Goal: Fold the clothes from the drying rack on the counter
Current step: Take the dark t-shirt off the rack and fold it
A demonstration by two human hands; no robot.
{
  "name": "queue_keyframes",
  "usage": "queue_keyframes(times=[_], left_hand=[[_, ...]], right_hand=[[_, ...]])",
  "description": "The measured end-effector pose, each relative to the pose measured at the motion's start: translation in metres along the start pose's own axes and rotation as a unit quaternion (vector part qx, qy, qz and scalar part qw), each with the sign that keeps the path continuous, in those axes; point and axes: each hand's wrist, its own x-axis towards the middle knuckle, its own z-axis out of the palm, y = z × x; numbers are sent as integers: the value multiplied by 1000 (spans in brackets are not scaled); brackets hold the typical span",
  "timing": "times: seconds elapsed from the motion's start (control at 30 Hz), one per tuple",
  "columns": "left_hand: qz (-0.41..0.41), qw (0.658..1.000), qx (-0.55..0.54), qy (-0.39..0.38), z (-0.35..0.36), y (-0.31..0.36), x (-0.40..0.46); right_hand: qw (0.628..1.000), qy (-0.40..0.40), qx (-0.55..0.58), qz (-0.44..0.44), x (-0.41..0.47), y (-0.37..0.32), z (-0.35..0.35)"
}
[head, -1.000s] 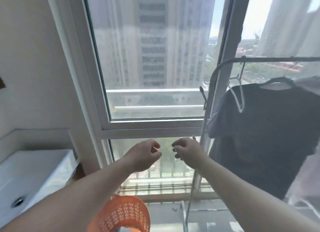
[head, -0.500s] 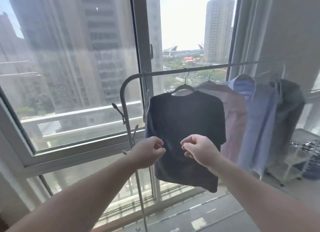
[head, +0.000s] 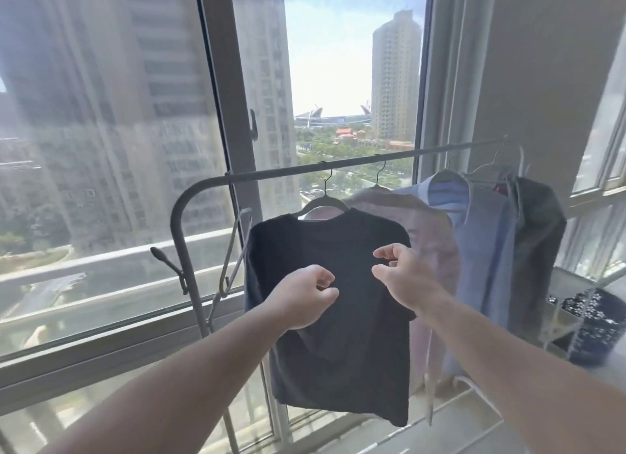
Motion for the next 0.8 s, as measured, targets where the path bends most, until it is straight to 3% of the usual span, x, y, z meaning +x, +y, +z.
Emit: queue_keyframes(times=[0.17, 0.4, 0.5, 0.6, 0.63, 0.7, 0.8], left_hand=[[14, 998, -58, 0, 3, 0, 56], [21, 997, -74, -15, 13, 6, 101], [10, 998, -59, -5, 17, 7, 110], [-9, 999, -47, 18, 20, 13, 117], [-16, 998, -48, 26, 20, 15, 119], [-38, 996, -58, 58, 25, 25, 120], [-95, 982, -97, 132, 32, 47, 117]], right_hand=[[995, 22, -92, 18, 54, -14, -6], [977, -20, -213, 16, 107, -18, -19], [977, -50, -204, 17, 119, -12, -22], [973, -32, -227, -30, 134, 1, -26], [979, -33, -199, -34, 137, 4, -26], [994, -104, -19, -8, 145, 12, -26], [955, -268, 128, 1, 145, 22, -28]])
